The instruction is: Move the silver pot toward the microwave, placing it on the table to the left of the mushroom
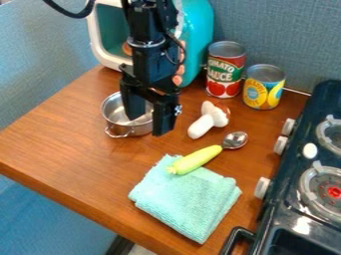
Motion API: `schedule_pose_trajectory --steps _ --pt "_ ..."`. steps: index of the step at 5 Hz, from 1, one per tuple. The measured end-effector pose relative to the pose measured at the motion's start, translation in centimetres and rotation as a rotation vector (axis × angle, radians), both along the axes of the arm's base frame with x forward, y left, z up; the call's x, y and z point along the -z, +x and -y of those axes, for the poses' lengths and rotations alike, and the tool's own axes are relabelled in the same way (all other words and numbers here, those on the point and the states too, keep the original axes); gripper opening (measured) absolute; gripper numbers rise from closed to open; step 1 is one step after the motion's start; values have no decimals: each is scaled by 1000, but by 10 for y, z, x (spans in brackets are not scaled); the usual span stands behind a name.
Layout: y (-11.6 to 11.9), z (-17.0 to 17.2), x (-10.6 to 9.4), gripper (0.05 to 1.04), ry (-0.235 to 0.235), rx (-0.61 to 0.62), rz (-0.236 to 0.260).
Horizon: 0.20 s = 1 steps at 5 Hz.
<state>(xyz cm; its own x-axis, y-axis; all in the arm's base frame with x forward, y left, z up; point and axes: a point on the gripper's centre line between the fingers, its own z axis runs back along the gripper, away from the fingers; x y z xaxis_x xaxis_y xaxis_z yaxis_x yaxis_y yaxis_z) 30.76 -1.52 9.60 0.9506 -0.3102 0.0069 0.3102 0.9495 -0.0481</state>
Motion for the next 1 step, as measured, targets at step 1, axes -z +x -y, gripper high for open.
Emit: schedule_pose_trajectory --steps 1 --pt "0 0 0 1001 0 0 -2"
